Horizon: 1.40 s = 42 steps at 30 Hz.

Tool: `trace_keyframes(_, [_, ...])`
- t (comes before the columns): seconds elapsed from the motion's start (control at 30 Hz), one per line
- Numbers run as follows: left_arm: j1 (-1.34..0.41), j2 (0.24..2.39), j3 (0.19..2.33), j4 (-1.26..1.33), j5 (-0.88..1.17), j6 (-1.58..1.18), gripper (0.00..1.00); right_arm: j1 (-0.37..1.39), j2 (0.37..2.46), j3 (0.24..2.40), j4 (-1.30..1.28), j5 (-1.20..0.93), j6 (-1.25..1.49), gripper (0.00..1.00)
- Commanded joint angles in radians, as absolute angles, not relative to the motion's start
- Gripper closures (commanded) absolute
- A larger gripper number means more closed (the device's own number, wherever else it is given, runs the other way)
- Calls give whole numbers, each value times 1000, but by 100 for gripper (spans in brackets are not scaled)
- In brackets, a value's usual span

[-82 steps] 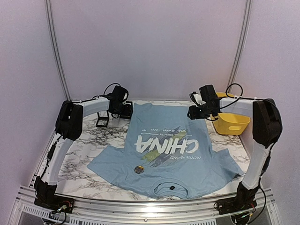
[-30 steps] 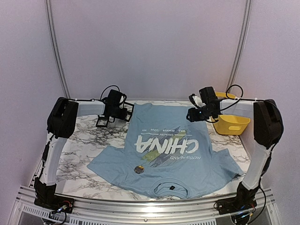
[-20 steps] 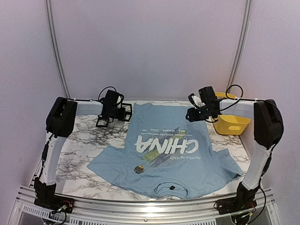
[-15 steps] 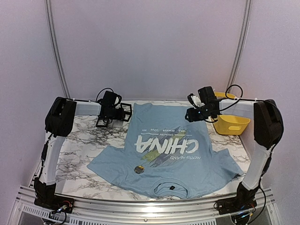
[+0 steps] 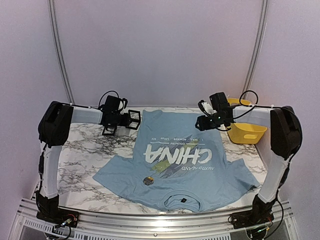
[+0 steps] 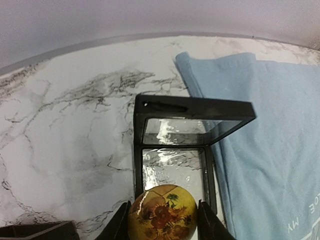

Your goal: Pin the brooch onto the clothing

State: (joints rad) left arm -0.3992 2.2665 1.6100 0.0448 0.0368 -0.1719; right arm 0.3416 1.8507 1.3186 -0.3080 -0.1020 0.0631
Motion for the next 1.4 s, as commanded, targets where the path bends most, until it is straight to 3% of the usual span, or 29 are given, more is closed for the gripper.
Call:
trace_keyframes(0.0, [-404,2140,1511,191,69,-126,63,353,1807,1346,-309,-129,69,49])
trace_keyframes(0.47, [-634,1829,1252,267,330,260,64,396,1693,1375,-298,-333,167,49])
trace_keyframes(0.8, [-834,1628,1177,270,231,471,66,492,1560,1227,-120,-765,306,49])
trace_keyframes(1.03, [-865,1616,1184,270,185,509,66,585,1521,1160,67,-882,353,50])
trace_keyframes(1.17, [-877,1615,1185,270,177,518,66,616,1541,1179,74,-875,347,56])
trace_keyframes(1.27, [-880,1611,1183,269,175,521,66,618,1562,1188,69,-868,339,68])
trace_keyframes(1.37, [-882,1603,1177,269,175,526,66,618,1575,1198,69,-848,332,69])
